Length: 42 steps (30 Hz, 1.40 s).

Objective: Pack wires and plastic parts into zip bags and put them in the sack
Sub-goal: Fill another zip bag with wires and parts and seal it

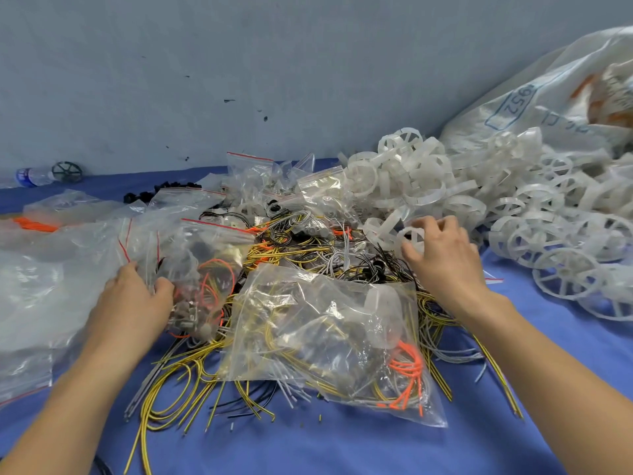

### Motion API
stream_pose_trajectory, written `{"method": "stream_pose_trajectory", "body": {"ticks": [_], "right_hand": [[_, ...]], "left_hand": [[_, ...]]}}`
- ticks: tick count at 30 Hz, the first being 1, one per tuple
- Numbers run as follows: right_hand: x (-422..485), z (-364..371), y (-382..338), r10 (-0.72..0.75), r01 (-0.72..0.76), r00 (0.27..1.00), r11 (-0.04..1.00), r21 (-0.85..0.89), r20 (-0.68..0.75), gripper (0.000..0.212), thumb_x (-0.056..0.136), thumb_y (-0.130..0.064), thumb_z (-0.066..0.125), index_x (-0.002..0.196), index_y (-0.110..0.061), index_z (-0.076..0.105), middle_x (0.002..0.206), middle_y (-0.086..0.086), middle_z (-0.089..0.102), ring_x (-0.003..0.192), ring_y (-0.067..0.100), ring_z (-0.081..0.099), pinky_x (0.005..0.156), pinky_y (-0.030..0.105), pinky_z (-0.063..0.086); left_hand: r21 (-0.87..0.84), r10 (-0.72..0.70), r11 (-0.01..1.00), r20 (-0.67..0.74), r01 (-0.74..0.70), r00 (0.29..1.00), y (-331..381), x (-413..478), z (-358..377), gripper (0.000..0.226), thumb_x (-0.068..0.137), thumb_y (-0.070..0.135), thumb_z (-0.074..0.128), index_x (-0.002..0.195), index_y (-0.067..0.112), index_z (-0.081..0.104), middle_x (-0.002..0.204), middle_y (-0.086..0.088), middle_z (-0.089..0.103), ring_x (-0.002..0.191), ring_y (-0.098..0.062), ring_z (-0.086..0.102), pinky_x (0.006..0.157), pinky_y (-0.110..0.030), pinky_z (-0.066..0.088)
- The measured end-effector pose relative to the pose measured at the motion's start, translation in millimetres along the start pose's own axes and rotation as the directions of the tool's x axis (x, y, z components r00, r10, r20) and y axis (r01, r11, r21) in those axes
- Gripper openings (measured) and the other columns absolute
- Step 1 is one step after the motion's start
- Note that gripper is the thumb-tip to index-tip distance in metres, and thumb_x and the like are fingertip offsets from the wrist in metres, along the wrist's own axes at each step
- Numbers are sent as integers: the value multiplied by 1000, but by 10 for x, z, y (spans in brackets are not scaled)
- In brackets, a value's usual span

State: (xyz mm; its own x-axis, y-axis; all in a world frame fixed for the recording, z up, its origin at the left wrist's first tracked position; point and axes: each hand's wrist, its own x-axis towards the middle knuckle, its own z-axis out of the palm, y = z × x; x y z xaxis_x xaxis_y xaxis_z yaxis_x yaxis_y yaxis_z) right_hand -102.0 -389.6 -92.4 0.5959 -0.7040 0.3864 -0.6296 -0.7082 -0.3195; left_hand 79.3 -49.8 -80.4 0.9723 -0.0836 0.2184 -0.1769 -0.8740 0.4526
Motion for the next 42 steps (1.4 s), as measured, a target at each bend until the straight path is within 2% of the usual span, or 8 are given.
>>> {"method": "stream_pose_trajectory", "body": {"ticks": [4,14,16,19,21,30,36,42], "right_hand": [[0,92,99,38,-48,985,997,58,169,50,96,-32,51,142,-18,36,130,18,47,115,40,50,91,47,42],[137,-368,-84,-32,70,994,920,386,-105,27,98,-19,50,125,-15,56,115,8,65,102,25,62,84,45,50],[128,-557,-238,-37,55,998,688,724,-41,23,98,-16,55,120,-21,60,103,0,70,83,9,67,73,39,58],[-53,-719,-541,-324,-253,907,96,963,271,23,91,-14,62,114,-18,64,97,2,75,83,13,72,66,27,58],[-217,-686,-717,-515,-378,792,10,926,329,34,86,-16,63,119,-11,63,103,7,73,88,19,72,70,29,59],[-570,-499,-1022,-622,-509,673,3,861,400,33,90,-14,60,122,-8,64,102,13,70,88,21,67,76,31,59],[-562,-532,-1014,-481,9,847,438,899,226,26,100,-26,52,123,-34,63,105,-12,72,93,9,69,85,29,55],[-554,-583,-1051,-591,235,791,535,811,161,28,101,-26,50,121,-41,63,114,-30,64,106,-3,61,86,16,49]], "left_hand": [[13,9,1000,10,-9,1000,14,13,6,53,94,29,48,139,2,38,128,-27,55,116,-47,50,93,-51,43],[-311,166,914,-301,-261,939,278,-94,-147,34,97,22,48,130,13,49,125,-11,55,115,-29,52,93,-43,43],[-448,221,821,-320,-353,921,430,-196,-228,28,100,27,48,127,23,52,119,3,58,108,-17,56,88,-29,45],[-724,358,590,-162,-357,920,680,-440,-319,24,99,41,50,120,33,56,110,9,66,101,-12,64,81,-28,55],[-897,451,408,34,-172,892,794,-619,-312,34,93,45,49,121,29,58,108,2,70,92,-16,70,73,-28,59],[-943,534,212,332,257,777,752,-750,-259,30,90,34,62,105,9,67,82,-8,64,62,-15,61,50,-24,48],[-929,236,237,338,283,911,474,-394,-486,29,93,36,55,85,10,64,62,-3,61,47,-10,55,41,-21,47],[-774,101,279,612,568,785,108,-294,-392,28,102,20,46,82,3,57,64,-7,57,44,-8,56,39,-17,49]]}}
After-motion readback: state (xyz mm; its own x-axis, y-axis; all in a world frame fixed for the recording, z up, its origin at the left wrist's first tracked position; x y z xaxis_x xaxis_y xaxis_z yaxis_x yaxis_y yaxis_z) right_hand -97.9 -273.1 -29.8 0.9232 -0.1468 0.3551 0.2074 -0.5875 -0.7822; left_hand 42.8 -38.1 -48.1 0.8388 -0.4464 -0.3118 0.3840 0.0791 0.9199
